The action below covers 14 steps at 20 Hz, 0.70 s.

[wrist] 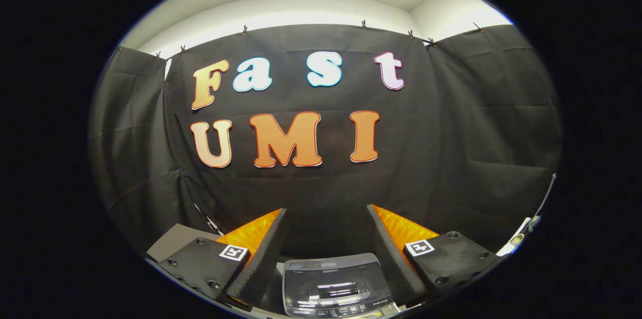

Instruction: Put the clothes into the washing machine and then close the washing machine lid.

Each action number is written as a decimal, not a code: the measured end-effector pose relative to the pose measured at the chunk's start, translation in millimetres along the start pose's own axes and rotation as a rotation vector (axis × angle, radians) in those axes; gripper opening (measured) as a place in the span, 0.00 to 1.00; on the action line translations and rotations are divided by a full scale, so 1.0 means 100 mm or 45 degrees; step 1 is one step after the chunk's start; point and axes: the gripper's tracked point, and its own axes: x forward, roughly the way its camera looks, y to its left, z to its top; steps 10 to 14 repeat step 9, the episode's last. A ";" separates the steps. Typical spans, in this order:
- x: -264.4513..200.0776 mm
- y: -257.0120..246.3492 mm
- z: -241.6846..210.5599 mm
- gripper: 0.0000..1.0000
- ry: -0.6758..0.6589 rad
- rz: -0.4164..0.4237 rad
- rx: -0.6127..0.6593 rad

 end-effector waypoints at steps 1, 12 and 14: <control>-0.02 0.00 0.01 0.98 -0.001 -0.002 0.000; -0.10 -0.02 0.02 0.98 -0.008 -0.024 0.000; -0.10 -0.02 0.02 0.98 -0.008 -0.024 0.000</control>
